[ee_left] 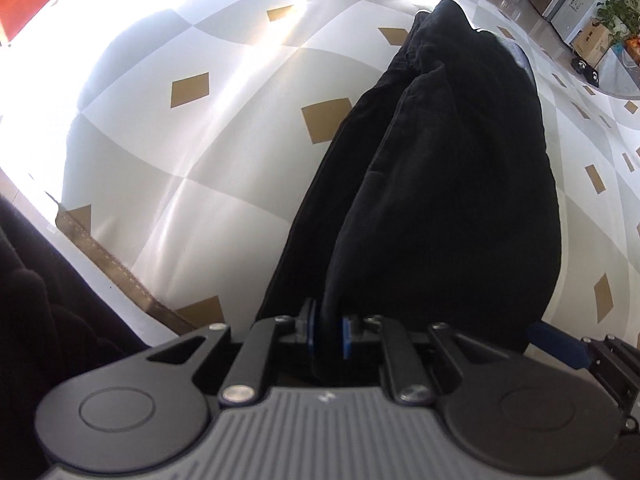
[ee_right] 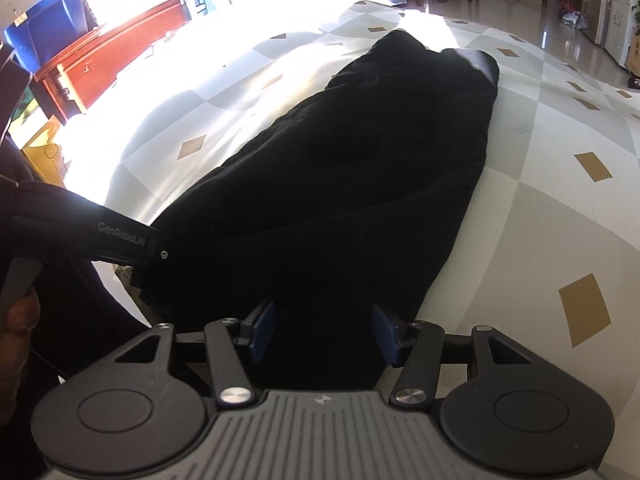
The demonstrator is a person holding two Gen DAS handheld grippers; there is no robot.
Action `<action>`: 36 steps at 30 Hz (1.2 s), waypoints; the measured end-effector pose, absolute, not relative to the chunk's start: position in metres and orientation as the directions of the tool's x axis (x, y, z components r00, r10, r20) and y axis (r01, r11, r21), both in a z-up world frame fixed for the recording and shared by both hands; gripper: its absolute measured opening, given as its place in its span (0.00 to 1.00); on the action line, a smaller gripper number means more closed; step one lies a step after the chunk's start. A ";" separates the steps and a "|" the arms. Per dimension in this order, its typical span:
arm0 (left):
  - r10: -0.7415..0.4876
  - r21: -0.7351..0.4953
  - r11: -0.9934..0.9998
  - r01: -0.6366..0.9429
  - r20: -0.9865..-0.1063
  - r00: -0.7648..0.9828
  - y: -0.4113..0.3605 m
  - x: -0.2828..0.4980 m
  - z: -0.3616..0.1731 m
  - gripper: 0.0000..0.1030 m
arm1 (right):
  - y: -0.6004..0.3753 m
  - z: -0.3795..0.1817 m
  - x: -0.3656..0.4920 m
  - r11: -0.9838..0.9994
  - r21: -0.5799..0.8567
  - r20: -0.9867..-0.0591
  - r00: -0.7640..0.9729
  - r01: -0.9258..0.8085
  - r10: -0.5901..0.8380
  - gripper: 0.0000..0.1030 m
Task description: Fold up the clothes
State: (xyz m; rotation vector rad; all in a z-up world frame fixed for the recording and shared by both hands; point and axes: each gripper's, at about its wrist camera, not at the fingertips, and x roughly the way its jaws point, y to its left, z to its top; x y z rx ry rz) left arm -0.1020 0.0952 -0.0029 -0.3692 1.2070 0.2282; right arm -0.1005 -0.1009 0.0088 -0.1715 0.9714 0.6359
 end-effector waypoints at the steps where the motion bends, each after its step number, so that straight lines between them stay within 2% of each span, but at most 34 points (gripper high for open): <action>1: -0.021 -0.150 0.916 -0.373 -0.944 0.328 0.096 -0.102 -0.006 0.19 | -0.098 0.008 -0.102 0.796 0.138 -0.813 0.392 -0.589 0.430 0.51; 4: -0.017 -0.143 0.911 -0.387 -0.950 0.311 0.099 -0.103 -0.010 0.23 | -0.091 0.000 -0.106 0.768 0.127 -0.833 0.353 -0.627 0.426 0.52; 6: -0.009 -0.145 0.908 -0.392 -0.945 0.328 0.100 -0.105 -0.008 0.31 | -0.089 -0.008 -0.108 0.766 0.121 -0.852 0.330 -0.632 0.406 0.52; 8: -0.011 -0.162 0.902 -0.401 -0.936 0.353 0.102 -0.109 -0.003 0.54 | -0.089 -0.012 -0.107 0.774 0.113 -0.866 0.320 -0.623 0.384 0.52; 11: -0.013 -0.187 0.895 -0.406 -0.919 0.395 0.104 -0.114 0.005 0.69 | -0.094 -0.013 -0.104 0.797 0.109 -0.870 0.331 -0.595 0.366 0.52; 20: -0.013 -0.215 0.886 -0.410 -0.897 0.442 0.104 -0.109 0.015 0.74 | -0.135 -0.014 -0.083 0.907 0.254 -0.868 0.335 -0.335 0.366 0.52; 25: 0.004 -0.210 0.888 -0.408 -0.886 0.464 0.102 -0.103 0.016 0.77 | -0.143 -0.021 -0.082 0.911 0.319 -0.864 0.315 -0.262 0.393 0.52; 28: 0.012 -0.203 0.888 -0.412 -0.886 0.463 0.103 -0.105 0.015 0.84 | -0.143 -0.023 -0.077 0.911 0.333 -0.861 0.317 -0.242 0.398 0.52; 36: 0.008 -0.211 0.885 -0.415 -0.884 0.467 0.105 -0.103 0.012 0.87 | -0.127 -0.025 -0.083 0.920 0.234 -0.874 0.347 -0.314 0.341 0.52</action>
